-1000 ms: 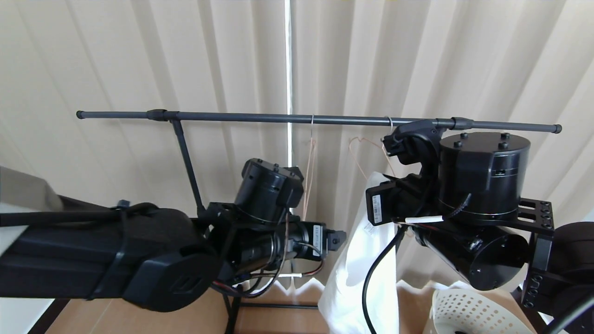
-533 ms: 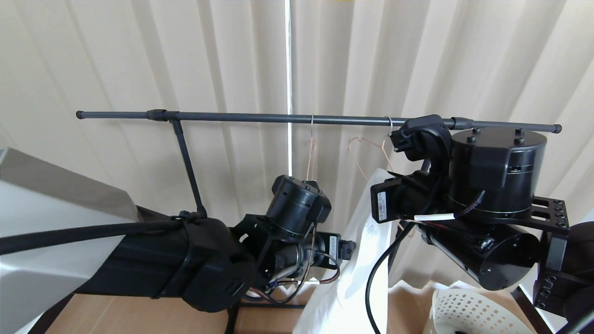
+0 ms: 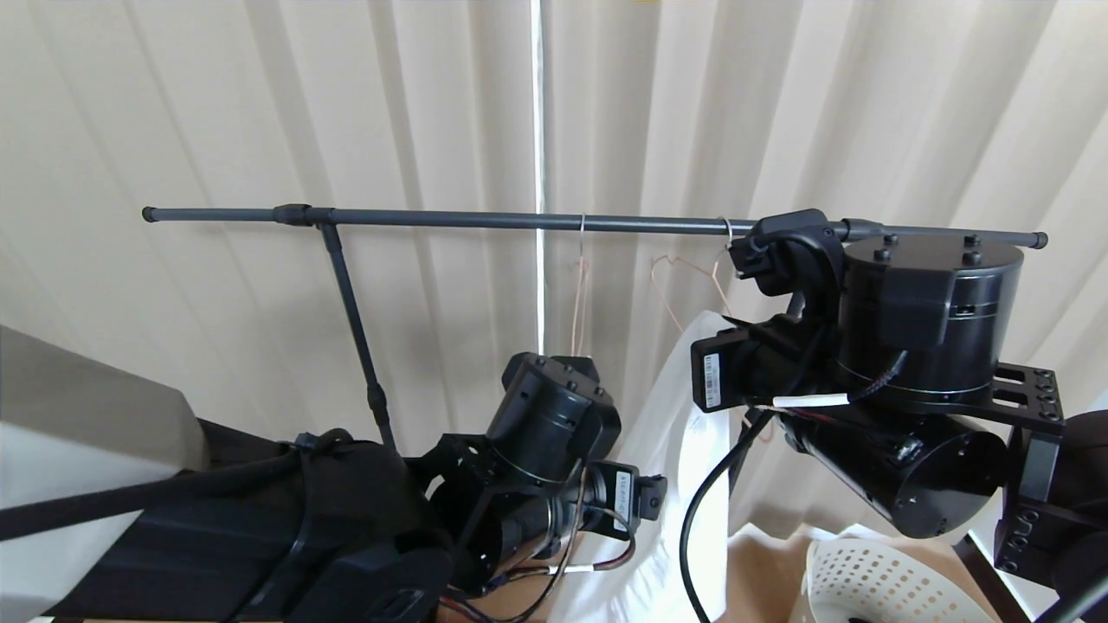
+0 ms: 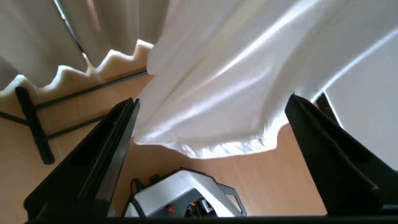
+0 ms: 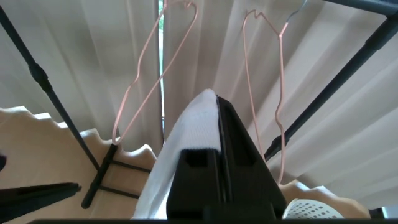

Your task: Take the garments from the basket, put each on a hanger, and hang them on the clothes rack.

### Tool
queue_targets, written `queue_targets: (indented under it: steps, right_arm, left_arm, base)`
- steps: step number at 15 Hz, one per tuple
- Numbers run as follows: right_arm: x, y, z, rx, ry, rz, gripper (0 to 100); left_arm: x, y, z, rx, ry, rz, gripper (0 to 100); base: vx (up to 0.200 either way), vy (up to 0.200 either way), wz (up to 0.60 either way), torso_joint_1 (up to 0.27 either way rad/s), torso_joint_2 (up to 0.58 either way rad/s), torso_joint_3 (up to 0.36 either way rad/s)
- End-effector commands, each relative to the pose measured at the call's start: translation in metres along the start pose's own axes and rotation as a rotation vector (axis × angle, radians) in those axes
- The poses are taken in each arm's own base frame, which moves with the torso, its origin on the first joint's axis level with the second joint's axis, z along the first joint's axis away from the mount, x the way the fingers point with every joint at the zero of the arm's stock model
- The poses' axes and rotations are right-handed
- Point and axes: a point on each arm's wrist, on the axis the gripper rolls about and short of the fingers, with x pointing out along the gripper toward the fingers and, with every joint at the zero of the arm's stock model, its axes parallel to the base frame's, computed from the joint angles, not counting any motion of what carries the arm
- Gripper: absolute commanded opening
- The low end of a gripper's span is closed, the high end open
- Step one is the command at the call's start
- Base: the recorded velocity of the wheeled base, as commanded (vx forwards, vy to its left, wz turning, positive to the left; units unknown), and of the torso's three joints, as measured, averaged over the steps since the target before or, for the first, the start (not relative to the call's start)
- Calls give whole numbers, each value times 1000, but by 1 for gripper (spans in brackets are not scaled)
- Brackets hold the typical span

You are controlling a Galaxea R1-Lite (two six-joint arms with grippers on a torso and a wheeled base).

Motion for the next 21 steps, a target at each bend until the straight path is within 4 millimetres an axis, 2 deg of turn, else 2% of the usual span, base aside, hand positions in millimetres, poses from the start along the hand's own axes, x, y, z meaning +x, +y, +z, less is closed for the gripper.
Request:
queue_targets:
  steps: [1, 5, 8, 12, 13, 15, 21]
  right_arm:
    - [2, 1, -2, -4, 5, -4, 0]
    - [8, 4, 1, 20, -22, -103, 0]
    - [12, 6, 1, 34, -43, -143, 0]
    - [12, 6, 0, 34, -42, -142, 0]
    - [11, 6, 0, 36, -42, -142, 0]
    - [11, 7, 1, 43, -53, -138, 0]
    - [6, 3, 6, 53, -67, -137, 0]
  left_arm:
    - [-12, -4, -5, 12, -18, -29, 100]
    - [-15, -13, -12, 27, -16, -60, 100]
    - [-13, -16, -10, 33, -43, -77, 100]
    - [4, -22, 0, 26, -75, -56, 100]
    - [25, -17, 5, 15, -107, 39, 100]
    - [42, -6, 6, 14, -142, 174, 100]
    - [41, 6, -7, 32, -113, 247, 100]
  base:
    - [0, 0, 0, 0, 0, 0]
    - [0, 0, 0, 0, 0, 0]
    - [0, 0, 0, 0, 0, 0]
    - [0, 0, 0, 0, 0, 0]
    - [0, 0, 0, 0, 0, 0]
    - [0, 0, 0, 0, 0, 0]
    - [0, 0, 0, 0, 0, 0]
